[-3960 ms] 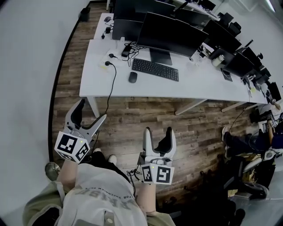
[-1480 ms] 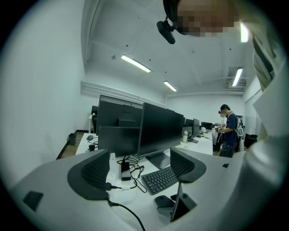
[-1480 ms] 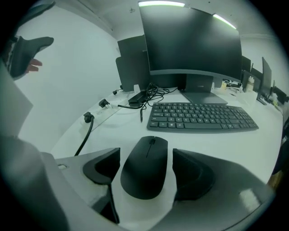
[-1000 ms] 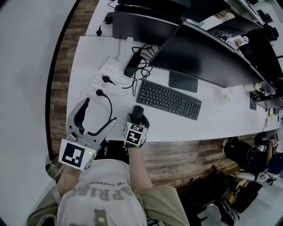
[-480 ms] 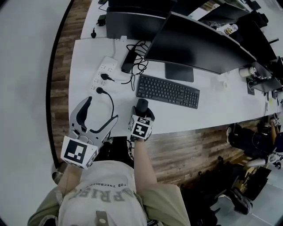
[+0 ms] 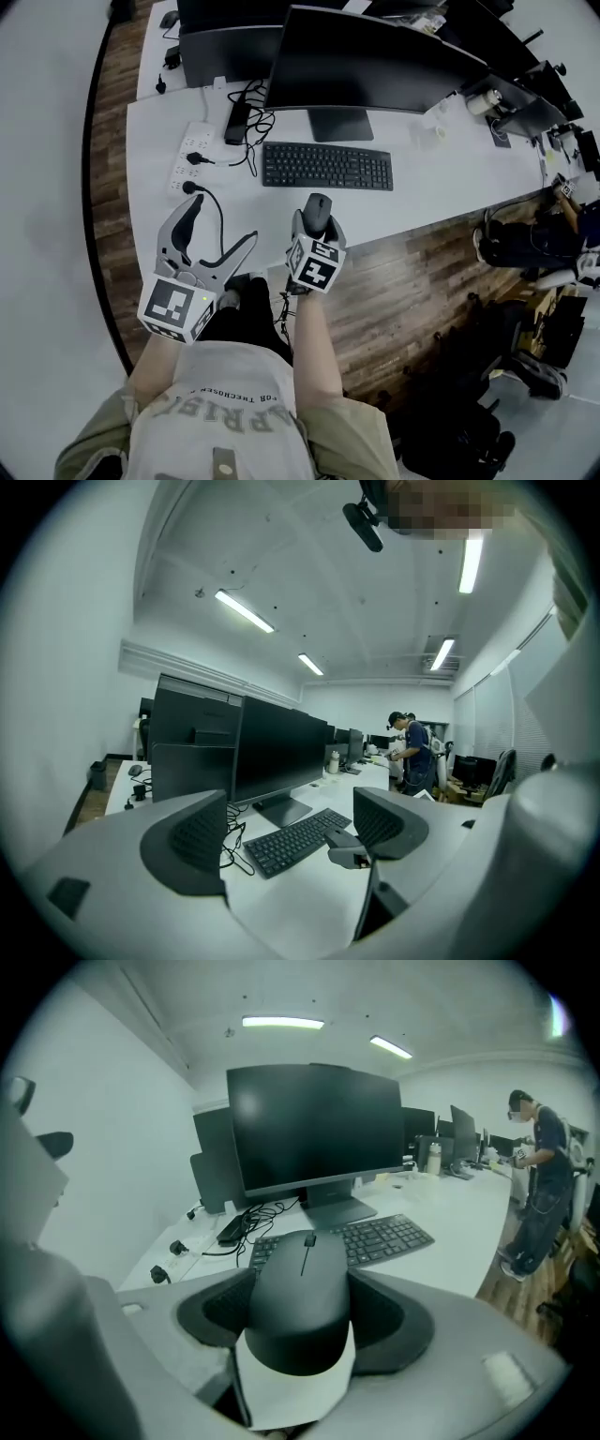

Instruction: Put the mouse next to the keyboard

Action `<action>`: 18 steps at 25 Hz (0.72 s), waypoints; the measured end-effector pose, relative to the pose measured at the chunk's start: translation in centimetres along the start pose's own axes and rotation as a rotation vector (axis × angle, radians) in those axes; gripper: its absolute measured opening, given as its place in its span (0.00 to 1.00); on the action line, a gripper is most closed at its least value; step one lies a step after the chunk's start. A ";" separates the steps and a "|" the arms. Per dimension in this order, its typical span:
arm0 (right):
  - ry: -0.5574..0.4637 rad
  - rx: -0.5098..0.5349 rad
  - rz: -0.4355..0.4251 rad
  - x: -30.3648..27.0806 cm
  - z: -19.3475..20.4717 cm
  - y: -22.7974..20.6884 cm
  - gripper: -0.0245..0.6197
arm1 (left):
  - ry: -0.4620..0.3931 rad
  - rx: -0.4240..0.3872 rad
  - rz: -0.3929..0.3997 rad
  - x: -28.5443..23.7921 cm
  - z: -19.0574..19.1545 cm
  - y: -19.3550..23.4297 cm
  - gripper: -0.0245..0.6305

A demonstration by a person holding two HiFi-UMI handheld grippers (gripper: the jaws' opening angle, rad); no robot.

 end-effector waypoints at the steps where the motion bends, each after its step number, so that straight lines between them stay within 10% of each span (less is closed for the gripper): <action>1: -0.013 -0.019 0.008 0.7 -0.3 -0.6 0.52 | -0.003 -0.006 0.018 -0.2 -0.2 -0.7 0.65; 18: -0.138 -0.100 0.034 5.3 -6.0 -14.9 0.52 | -0.018 -0.049 0.069 -8.2 -1.5 -10.4 0.65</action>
Point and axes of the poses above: the fingertips, and each gripper's own axes: x backward along the fingers, y to its left, z out of its underside, the point moved 3 cm from there along x, backward along the fingers, and after that the axes turned 6 degrees about -x, right-handed, at the moved point
